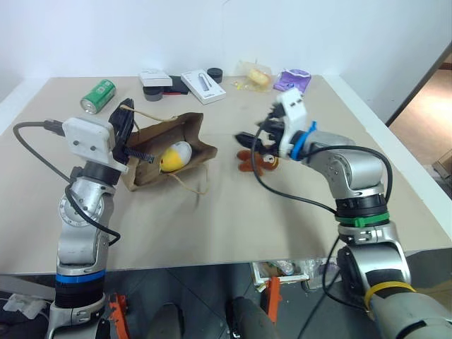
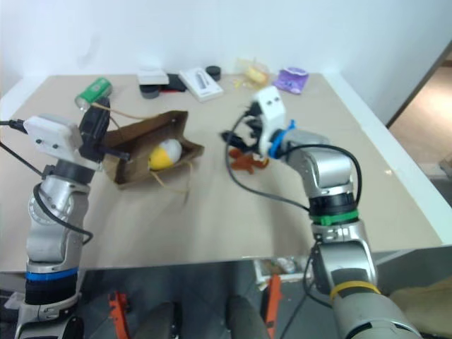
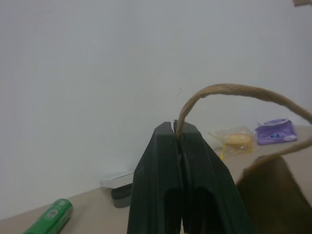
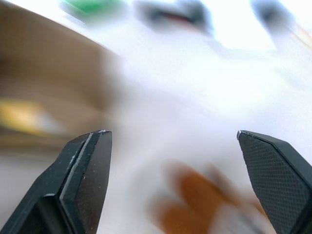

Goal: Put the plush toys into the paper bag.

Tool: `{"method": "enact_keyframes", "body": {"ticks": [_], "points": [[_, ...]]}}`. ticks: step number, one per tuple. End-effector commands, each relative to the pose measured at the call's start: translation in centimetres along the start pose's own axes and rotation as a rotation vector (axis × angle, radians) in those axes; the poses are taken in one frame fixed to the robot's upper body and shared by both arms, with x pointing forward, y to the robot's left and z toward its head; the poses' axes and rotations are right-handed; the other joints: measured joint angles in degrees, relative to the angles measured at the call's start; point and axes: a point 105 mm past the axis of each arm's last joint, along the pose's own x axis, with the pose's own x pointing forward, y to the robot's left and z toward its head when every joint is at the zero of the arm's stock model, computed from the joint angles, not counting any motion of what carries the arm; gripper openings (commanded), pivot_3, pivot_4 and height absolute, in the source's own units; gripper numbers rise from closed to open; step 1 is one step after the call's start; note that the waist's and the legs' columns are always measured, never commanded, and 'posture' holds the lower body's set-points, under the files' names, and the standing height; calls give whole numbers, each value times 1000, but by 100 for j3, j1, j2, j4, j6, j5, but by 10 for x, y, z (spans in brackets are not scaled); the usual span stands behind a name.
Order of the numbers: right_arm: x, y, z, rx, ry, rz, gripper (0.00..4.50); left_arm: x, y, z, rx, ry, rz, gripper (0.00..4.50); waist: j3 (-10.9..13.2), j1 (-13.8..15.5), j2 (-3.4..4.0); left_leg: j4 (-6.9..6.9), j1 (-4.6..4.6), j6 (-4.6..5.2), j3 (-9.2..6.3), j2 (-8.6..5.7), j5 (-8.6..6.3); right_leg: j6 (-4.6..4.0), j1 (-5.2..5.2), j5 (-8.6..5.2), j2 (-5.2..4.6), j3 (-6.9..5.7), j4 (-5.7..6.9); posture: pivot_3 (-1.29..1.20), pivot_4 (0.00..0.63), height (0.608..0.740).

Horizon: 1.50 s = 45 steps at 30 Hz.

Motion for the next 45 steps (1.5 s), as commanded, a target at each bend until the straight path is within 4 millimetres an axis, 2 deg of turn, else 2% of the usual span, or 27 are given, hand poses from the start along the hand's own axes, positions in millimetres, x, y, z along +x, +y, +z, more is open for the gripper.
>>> {"method": "enact_keyframes", "body": {"ticks": [1, 5, 6, 9, 10, 11, 12, 13, 14, 16, 17, 18, 19, 21, 23, 26, 30, 36, 39, 43, 45], "points": [[10, -15, -20, -24, 34, -88, 4429, 5, 2, 10, 1, -45, -3, 0, 0, -22, 0, -1, 1, 0, 4, 0, 0, 20, -1, 10, 1, 4, 0, 0, 150, 740], [18, -19, -37, 25, 66, -111, 4429, 7, 3, 10, -6, -46, 0, 0, 0, -34, 0, -7, 1, 2, 5, 1, -1, 27, -3, 10, 3, 7, 0, 0, 150, 740], [20, -19, -38, 38, 67, -110, 4195, 7, 3, 10, -7, -46, 0, 0, 0, -34, 0, -7, 1, 2, 4, 1, -1, 28, -2, 10, 3, 6, 0, 0, 150, 740], [21, -20, -39, 47, 60, -118, 3301, 7, 1, 10, -8, -47, -2, 0, 0, -32, 0, -3, 4, 2, 4, 0, -1, 28, 5, 11, 2, 7, 0, 0, 150, 740], [21, -21, -37, 46, 54, -117, 2697, 7, 1, 10, -8, -47, -3, 0, 0, -32, 0, 0, 6, 2, 4, -1, -1, 29, 8, 11, 2, 8, 0, 0, 150, 740], [20, -20, -35, 51, 46, -106, 2332, 6, 1, 10, -7, -46, -2, 0, 0, -32, 0, 2, 8, 2, 5, -2, -1, 28, 12, 11, 1, 8, 0, 0, 150, 740], [19, -19, -33, 55, 40, -96, 1779, 6, 2, 10, -7, -45, -2, 0, 0, -33, 0, 4, 9, 2, 5, -3, -1, 26, 14, 11, 0, 9, 0, 0, 150, 740], [18, -19, -31, 59, 33, -88, 1617, 6, 2, 10, -7, -44, -1, 0, 0, -32, 0, 5, 10, 2, 6, -3, -1, 25, 16, 11, 0, 10, 0, 0, 150, 740], [17, -18, -28, 65, 22, -77, 1271, 6, 2, 10, -8, -43, 0, 0, 0, -32, 0, 9, 11, 3, 6, -4, -1, 18, 18, 7, -2, 10, 0, 0, 150, 740], [12, -14, -8, 95, -70, -29, 578, 6, 2, 9, -8, -41, 1, 0, 1, -29, 1, 9, 11, 3, 6, -4, -1, 19, 18, 8, -2, 11, 0, 0, 150, 740], [7, -8, 10, 99, -153, 27, 301, 6, 2, 9, -8, -41, 1, 0, 1, -22, 1, 9, 10, 3, 7, -4, -1, 22, 17, 10, -1, 11, 0, 0, 150, 740], [-6, 6, 40, 121, -282, 133, 81, 6, 2, 9, -10, -40, 0, 0, 3, -21, 4, 7, 10, 3, 7, -4, -1, 28, 16, 13, -1, 10, 0, 0, 150, 740], [-17, 16, 58, 128, -365, 209, 80, 6, 2, 9, -10, -39, 0, 0, 4, -22, 5, 3, 8, 3, 7, -4, -1, 33, 11, 14, 0, 11, 0, 0, 150, 740], [-40, 40, 84, 147, -454, 381, 80, 6, 1, 9, -13, -38, -3, 0, 10, -23, 15, -1, -2, 2, 7, -2, -1, 36, -4, 14, 2, 12, 0, 0, 150, 740], [-56, 68, 90, 119, -445, 527, 80, 7, 0, 9, -17, -38, -7, 0, 9, -22, 14, -8, -8, 6, -6, 3, -5, 42, -8, 9, 9, 5, 0, 0, 150, 740], [-59, 106, 86, 47, -387, 629, 80, 9, 0, 9, -19, -41, -8, 0, 8, -17, 13, -10, -8, 9, -23, 4, -12, 36, -2, -3, 9, -10, 0, 0, 150, 740], [-41, 140, 71, 13, -274, 645, 79, 10, 0, 11, -27, -47, -2, 0, 8, -19, 13, -6, -8, 9, -25, 4, -13, 27, -2, -2, 9, -12, 1, 0, 150, 740], [-4, 167, 61, 13, -194, 578, 64, 11, -1, 12, -38, -47, 2, 0, 8, 0, 12, 7, -10, 7, -23, 3, -10, 24, 0, 5, 8, -11, 1, 0, 150, 740], [17, 179, 66, 31, -182, 532, 64, 10, -3, 12, -44, -46, 3, 0, 7, 2, 12, 8, -11, 7, -22, 3, -10, 24, -1, 7, 8, -12, 1, 0, 150, 740], [35, 196, 72, 30, -181, 502, 63, 9, -4, 12, -52, -43, 11, 0, 7, 3, 11, 4, -13, 7, -27, 5, -10, 24, -3, 8, 10, -18, 1, 0, 150, 740], [42, 210, 75, 2, -191, 498, 63, 7, -4, 12, -55, -39, 22, 0, 7, 5, 11, 3, -15, 7, -30, 6, -11, 24, -3, 7, 10, -20, 1, 0, 150, 740]]}}
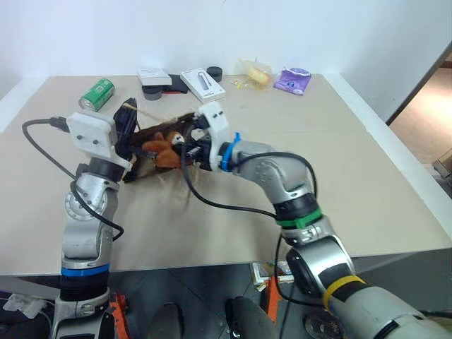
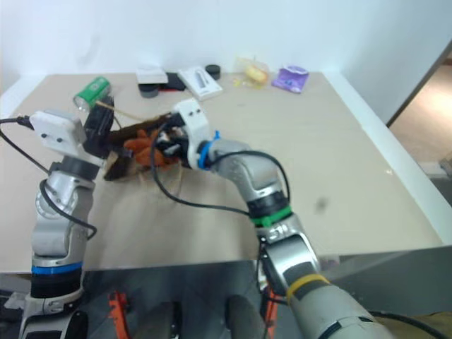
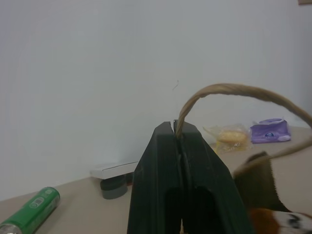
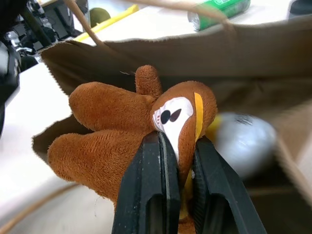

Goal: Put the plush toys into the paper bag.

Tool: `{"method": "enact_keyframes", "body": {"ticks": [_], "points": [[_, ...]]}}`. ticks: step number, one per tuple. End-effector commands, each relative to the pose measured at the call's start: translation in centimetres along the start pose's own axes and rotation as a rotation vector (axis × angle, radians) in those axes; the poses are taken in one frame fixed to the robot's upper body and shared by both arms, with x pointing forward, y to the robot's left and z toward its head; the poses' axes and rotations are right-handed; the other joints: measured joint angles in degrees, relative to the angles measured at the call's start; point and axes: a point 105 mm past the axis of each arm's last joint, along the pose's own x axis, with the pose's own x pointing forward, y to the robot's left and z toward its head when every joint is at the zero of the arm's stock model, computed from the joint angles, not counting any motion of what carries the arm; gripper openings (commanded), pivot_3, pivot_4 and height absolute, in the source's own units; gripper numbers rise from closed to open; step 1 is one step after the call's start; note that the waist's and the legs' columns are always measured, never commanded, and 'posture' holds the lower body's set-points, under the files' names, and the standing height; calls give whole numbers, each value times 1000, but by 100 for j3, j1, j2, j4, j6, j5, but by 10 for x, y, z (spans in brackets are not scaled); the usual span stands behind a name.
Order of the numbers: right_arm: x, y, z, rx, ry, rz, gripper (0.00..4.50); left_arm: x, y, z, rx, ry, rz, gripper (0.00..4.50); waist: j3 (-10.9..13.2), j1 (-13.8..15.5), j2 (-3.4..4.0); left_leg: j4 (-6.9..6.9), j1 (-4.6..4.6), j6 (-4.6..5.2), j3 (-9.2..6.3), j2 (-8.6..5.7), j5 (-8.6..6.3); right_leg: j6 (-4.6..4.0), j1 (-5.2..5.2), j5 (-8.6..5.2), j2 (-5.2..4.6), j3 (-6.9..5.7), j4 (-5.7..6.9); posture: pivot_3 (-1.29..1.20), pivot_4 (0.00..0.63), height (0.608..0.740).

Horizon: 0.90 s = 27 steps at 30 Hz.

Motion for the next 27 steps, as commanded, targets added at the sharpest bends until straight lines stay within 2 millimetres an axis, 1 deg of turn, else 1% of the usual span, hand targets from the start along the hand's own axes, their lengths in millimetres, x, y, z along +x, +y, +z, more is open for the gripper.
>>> {"method": "enact_keyframes", "body": {"ticks": [1, 3, 8, 9, 10, 11, 13, 14, 16, 17, 19, 23, 25, 27], "points": [[17, 14, 15, -100, -43, -10, 63, -1, 0, 17, 5, -57, 17, 0, 0, 0, 0, 0, -2, 0, -1, 0, 0, 0, -1, 0, 0, -1, 0, 0, 150, 740], [26, 20, 15, -144, -39, -14, 63, -2, 0, 17, 4, -56, 22, 0, 0, -3, -1, -1, -6, -2, -1, -1, -1, 0, -3, -1, -1, -1, -1, 0, 150, 740], [36, 20, 13, -193, -33, -50, 63, -3, 0, 18, 3, -53, 32, 0, -2, 4, -4, 1, -14, -3, -11, -1, -2, 1, -6, -3, -5, -12, -1, 0, 150, 740], [36, 19, 13, -195, -37, -52, 1063, -3, 0, 18, 3, -52, 34, 0, -2, 4, -4, 1, -14, -3, -12, -1, -2, 1, -6, -3, -5, -13, -1, 0, 150, 740], [35, 20, 15, -198, -46, -43, 1105, -3, 0, 18, 2, -51, 36, 0, -2, 4, -5, 2, -14, -3, -12, -1, -2, 1, -6, -3, -5, -13, -1, 0, 150, 740], [33, 21, 18, -198, -60, -30, 1503, -3, 1, 17, 1, -50, 37, 0, -2, 4, -4, 2, -14, -3, -12, -1, -2, 0, -5, -3, -5, -13, -1, 0, 150, 740], [27, 23, 23, -199, -80, -3, 2594, -3, 1, 17, 0, -48, 40, 0, -2, 6, -5, 2, -14, -3, -13, -1, -2, 0, -6, -3, -4, -15, -1, 0, 150, 740], [23, 24, 25, -202, -88, 11, 3005, -3, 2, 17, -1, -47, 40, 0, -2, 7, -5, 2, -14, -3, -14, -1, -2, 0, -6, -3, -4, -15, -1, 0, 150, 740], [14, 26, 29, -201, -108, 43, 4081, -2, 2, 16, -2, -44, 42, 0, -2, 9, -5, 1, -17, -3, -17, -1, -2, -2, -6, -5, -4, -19, -1, 0, 150, 740], [7, 26, 31, -210, -118, 65, 4381, -2, 3, 15, -4, -42, 43, 0, -2, 10, -4, 1, -18, -3, -19, -1, -2, -2, -6, -5, -4, -20, -1, 0, 150, 740], [-8, 29, 35, -221, -145, 116, 4381, -1, 4, 15, -6, -41, 45, 0, -2, 11, -5, 1, -20, -3, -23, -1, -2, -2, -6, -6, -4, -23, -1, 0, 150, 740], [-50, 23, 51, -335, -272, 174, 4381, 1, 5, 15, -11, -39, 45, 0, -3, 23, -5, 3, -24, -3, -27, -4, -2, 3, -4, -10, -8, -28, -1, 0, 150, 740], [-72, 14, 54, -430, -323, 163, 4381, 1, 5, 14, -13, -38, 45, 0, -3, 27, -5, 5, -25, -3, -29, -8, -2, 6, -3, -11, -11, -30, -1, 0, 150, 740], [-89, 0, 50, -558, -338, 111, 4381, 2, 7, 13, -16, -36, 47, 0, -3, 25, -6, 7, -23, -3, -28, -9, -2, 7, -1, -12, -13, -30, -2, 0, 150, 740]]}}
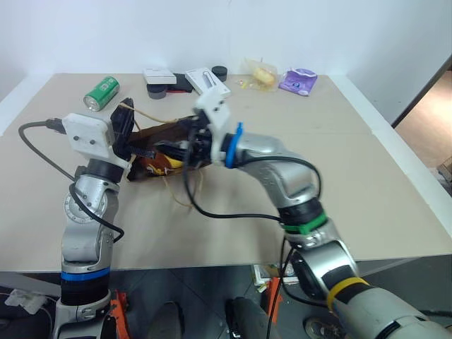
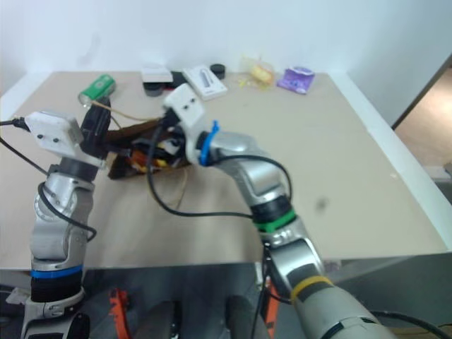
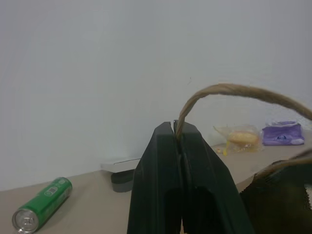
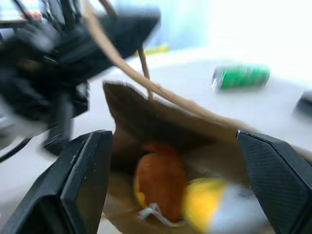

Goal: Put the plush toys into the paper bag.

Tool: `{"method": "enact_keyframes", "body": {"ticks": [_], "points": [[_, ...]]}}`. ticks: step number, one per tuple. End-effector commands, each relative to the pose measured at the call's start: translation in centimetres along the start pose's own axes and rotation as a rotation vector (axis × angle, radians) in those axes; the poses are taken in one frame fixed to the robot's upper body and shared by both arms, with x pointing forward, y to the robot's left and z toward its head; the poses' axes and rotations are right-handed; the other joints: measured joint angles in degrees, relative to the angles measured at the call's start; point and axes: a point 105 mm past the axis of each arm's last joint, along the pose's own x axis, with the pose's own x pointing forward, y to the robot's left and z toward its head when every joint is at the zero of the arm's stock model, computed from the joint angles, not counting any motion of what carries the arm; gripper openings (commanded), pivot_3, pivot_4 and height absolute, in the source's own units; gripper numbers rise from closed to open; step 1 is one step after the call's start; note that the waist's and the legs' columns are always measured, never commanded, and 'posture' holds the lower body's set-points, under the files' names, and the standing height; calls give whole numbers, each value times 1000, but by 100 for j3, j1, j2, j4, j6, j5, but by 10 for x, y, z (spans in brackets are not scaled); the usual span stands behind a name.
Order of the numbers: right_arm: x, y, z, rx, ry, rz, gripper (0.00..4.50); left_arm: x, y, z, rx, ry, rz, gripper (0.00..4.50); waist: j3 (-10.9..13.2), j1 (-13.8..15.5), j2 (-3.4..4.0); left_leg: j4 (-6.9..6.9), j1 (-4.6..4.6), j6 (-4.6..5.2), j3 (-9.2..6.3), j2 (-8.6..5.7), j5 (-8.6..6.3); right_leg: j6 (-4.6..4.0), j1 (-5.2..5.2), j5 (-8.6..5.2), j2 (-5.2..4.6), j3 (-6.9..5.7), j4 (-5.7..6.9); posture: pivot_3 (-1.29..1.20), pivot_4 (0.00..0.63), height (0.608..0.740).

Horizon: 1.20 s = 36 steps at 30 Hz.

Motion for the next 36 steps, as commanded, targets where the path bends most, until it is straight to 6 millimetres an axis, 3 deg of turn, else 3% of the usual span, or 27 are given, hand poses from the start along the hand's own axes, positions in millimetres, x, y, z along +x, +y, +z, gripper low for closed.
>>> {"method": "enact_keyframes", "body": {"ticks": [1, 3, 5, 7, 9, 12, 16, 17, 20, 23, 24, 25, 27, 28, 33, 36], "points": [[-31, -7, 16, -287, -86, -18, 4381, 4, 4, 11, -2, -43, 8, 0, 0, -2, 0, 0, 4, 0, 0, 0, 0, 0, 2, 0, 0, 0, 0, 0, 150, 740], [-44, -10, -2, -504, -30, -21, 4381, 4, 5, 10, -4, -41, 9, 0, 0, -13, 0, 0, 10, 0, 1, 0, 0, -1, 5, 0, 1, 0, 0, 0, 150, 740], [-54, -9, -32, -797, 79, 15, 4381, 5, 6, 9, -7, -39, 10, 0, 0, -21, 0, -5, 23, 0, 4, 0, 0, -4, 11, -1, 4, 4, 0, 0, 150, 740], [-61, 2, -59, -1044, 135, 117, 4381, 5, 6, 9, -11, -37, 11, 0, 1, -24, -1, -7, 31, 0, 8, 0, 1, -9, 16, 0, 5, 8, 0, 0, 150, 740], [-60, 16, -75, -1206, 104, 191, 4381, 6, 6, 8, -14, -35, 11, 0, 2, -29, -2, -8, 40, 0, 17, 0, 1, -9, 22, 0, 5, 19, 0, 0, 150, 740], [-46, 35, -89, -1257, 8, 225, 4381, 6, 7, 8, -17, -33, 12, 0, 1, -28, -4, -7, 48, -9, 21, 0, 6, -9, 28, 1, 5, 26, 0, 0, 150, 740], [-22, 44, -68, -1238, -147, 144, 4381, 6, 7, 8, -17, -30, 13, 0, 2, -20, -5, -5, 49, -21, 23, -1, 13, -12, 32, 5, 3, 29, 0, 0, 150, 740], [-19, 44, -61, -1236, -174, 123, 4173, 6, 7, 8, -17, -30, 14, 0, 2, -21, -5, -5, 49, -24, 24, -2, 15, -11, 32, 6, 2, 31, 0, 0, 150, 740], [-15, 39, -49, -1240, -201, 87, 3260, 6, 8, 8, -16, -28, 18, 0, 2, -15, -5, -3, 55, -24, 27, -2, 17, -14, 37, 12, 2, 34, 0, 0, 150, 740], [-16, 28, -35, -1230, -221, 29, 1867, 5, 9, 7, -16, -26, 24, 0, 1, 2, -6, -2, 62, -24, 26, -2, 17, -31, 50, 0, 0, 32, 0, 0, 150, 740], [-17, 25, -30, -1225, -229, 9, 1867, 5, 9, 7, -16, -25, 27, 0, 1, 2, -6, -2, 62, -24, 26, -2, 18, -31, 51, 0, 0, 32, 0, 0, 150, 740], [-18, 22, -24, -1227, -239, -4, 1284, 5, 10, 8, -17, -25, 29, 0, 2, 1, -6, -1, 64, -24, 28, -4, 17, -30, 54, -2, -3, 34, 0, 0, 150, 740], [-20, 18, -13, -1223, -253, -27, 709, 4, 11, 8, -18, -25, 33, 0, 2, -4, -6, -1, 65, -24, 30, -5, 17, -28, 54, -2, -4, 36, 0, 0, 150, 740], [-21, 15, -7, -1219, -259, -38, 169, 4, 11, 8, -19, -24, 34, 0, 1, -4, -6, -1, 65, -24, 29, -4, 17, -27, 54, -1, -3, 36, 0, 0, 150, 740], [-27, -2, 22, -1207, -281, -108, 21, 6, 11, 9, -27, -21, 32, 0, 2, -6, -6, -3, 68, -24, 26, -2, 17, -19, 55, 6, 0, 32, 0, 0, 150, 740], [-27, -8, 17, -1171, -229, -93, 21, 6, 7, 2, -42, 9, 11, 0, 2, -7, -6, -3, 68, -24, 26, -2, 17, -19, 55, 5, 0, 32, 0, 0, 150, 740]]}}
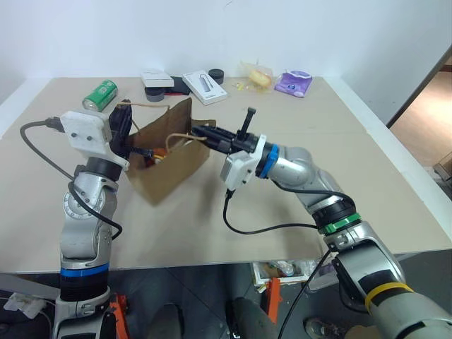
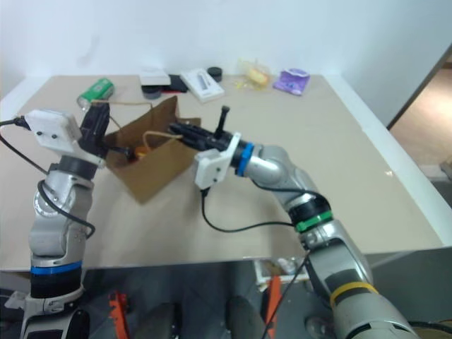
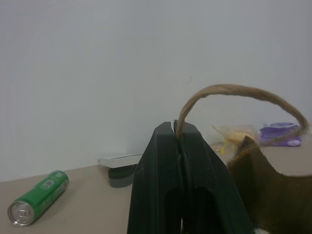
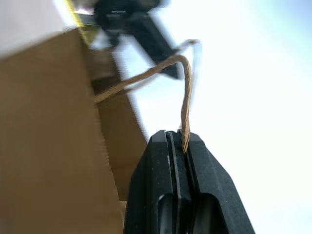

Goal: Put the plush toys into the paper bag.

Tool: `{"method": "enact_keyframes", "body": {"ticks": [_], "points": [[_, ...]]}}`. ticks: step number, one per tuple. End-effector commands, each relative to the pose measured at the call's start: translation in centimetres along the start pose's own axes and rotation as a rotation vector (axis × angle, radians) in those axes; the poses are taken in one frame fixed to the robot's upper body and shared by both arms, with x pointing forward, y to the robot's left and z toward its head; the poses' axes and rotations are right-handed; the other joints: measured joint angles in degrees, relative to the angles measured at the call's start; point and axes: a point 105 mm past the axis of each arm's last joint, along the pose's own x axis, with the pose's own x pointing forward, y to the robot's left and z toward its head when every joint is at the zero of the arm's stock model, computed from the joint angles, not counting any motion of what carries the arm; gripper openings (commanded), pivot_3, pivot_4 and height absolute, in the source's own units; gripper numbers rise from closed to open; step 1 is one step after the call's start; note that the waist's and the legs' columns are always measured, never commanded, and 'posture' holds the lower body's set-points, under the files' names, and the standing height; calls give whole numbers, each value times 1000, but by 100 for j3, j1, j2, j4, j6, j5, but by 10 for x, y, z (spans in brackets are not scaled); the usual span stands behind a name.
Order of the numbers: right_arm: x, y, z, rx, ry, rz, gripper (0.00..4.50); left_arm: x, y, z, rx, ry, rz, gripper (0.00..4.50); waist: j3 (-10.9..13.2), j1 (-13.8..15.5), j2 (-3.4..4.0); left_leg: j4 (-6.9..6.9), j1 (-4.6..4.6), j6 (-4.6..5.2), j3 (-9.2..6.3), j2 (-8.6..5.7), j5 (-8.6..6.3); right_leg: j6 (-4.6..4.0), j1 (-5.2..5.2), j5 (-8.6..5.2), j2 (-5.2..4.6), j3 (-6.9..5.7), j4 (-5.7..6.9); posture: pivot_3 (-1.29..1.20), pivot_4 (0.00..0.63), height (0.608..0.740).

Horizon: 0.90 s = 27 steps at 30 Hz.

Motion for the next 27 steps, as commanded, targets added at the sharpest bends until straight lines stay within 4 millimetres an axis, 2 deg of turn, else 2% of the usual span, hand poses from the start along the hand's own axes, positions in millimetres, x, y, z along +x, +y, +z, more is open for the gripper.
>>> {"method": "enact_keyframes", "body": {"ticks": [1, 5, 9, 10, 11, 12, 13, 14, 15, 16, 17, 19, 21, 23, 27], "points": [[-2, -24, -2, 15, 14, -38, 21, 3, -1, 10, -12, -27, -16, 0, 0, 0, 0, 0, 0, 0, 0, 0, 0, -1, 0, 0, 0, 0, 0, 0, 150, 740], [-6, -33, -15, 46, 72, -22, 21, 3, -6, 4, -60, 12, -45, 0, 0, 0, 0, 0, 0, 0, 0, 0, 0, 1, 1, 0, 0, 0, 0, 0, 150, 740], [-10, -24, -21, 89, 106, 66, 21, -2, -18, -10, -129, 94, -111, 0, 0, -1, 0, 0, 0, 0, 0, -1, 0, 0, 2, -1, -1, 0, 0, 0, 150, 740], [-11, -20, -20, 111, 107, 85, 0, -4, -19, -12, -150, 111, -121, 271, 1, -1, 0, 0, 1, 0, 0, -1, 0, 0, 3, -2, -1, 0, 0, 0, 150, 740], [-12, -18, -19, 138, 106, 102, 550, -5, -18, -14, -175, 127, -121, 608, 1, -6, 0, 0, 1, 0, 1, -1, 0, 1, 3, -2, -1, 0, 0, 0, 150, 740], [-13, -16, -17, 174, 104, 112, 749, -7, -16, -15, -197, 139, -120, 824, 1, -4, 0, -1, 2, 0, 0, 0, 0, 3, 3, -1, 0, 0, 0, 0, 150, 740], [-13, -16, -15, 197, 99, 110, 1460, -8, -14, -15, -212, 150, -120, 1533, 1, -4, 0, -2, 3, 0, -4, 0, 0, 3, 3, 0, 1, -5, 0, 0, 150, 740], [-13, -19, -13, 228, 94, 93, 1460, -9, -11, -16, -222, 163, -128, 1533, 1, -4, 0, -3, 3, 0, -6, 1, 0, 3, 3, 0, 1, -6, 0, 0, 150, 740], [-13, -22, -13, 242, 92, 82, 1768, -10, -9, -15, -226, 171, -136, 1779, 1, -7, 0, -3, 3, 0, -7, 1, 0, 3, 3, 0, 2, -7, 0, 0, 150, 740], [-13, -24, -12, 251, 92, 73, 2295, -11, -8, -16, -248, 184, -147, 2291, 1, -9, 1, -3, 3, 0, -7, 3, 0, 3, 3, 0, 3, -7, 0, 0, 150, 740], [-13, -27, -12, 265, 91, 60, 2510, -11, -7, -15, -261, 189, -154, 2499, 1, -8, 1, -3, 4, 0, -7, 3, 0, 1, 3, 0, 4, -8, 0, 0, 150, 740], [-15, -33, -12, 296, 90, 38, 3370, -11, -5, -13, -301, 208, -178, 3336, 1, -5, 1, -3, 4, 0, -9, 3, 0, 0, 3, -1, 3, -11, 1, 0, 150, 740], [-21, -39, -14, 398, 96, 1, 4161, -16, -2, -12, -336, 241, -221, 4133, 1, -5, 1, -3, 3, 0, -9, 2, 0, -7, 3, -5, 3, -11, 0, 0, 150, 740], [-29, -45, -17, 521, 107, -40, 4367, -23, 2, -12, -376, 288, -261, 4347, 1, -5, 1, -2, 2, 0, -10, 3, 0, -12, 4, -10, 2, -11, 1, 0, 150, 740], [-46, -45, -20, 812, 137, -50, 4367, -37, 6, -11, -406, 369, -356, 4347, 2, -6, 1, -5, 3, 0, -12, 6, -1, -24, 4, -21, 1, -17, 1, 0, 150, 740]]}}
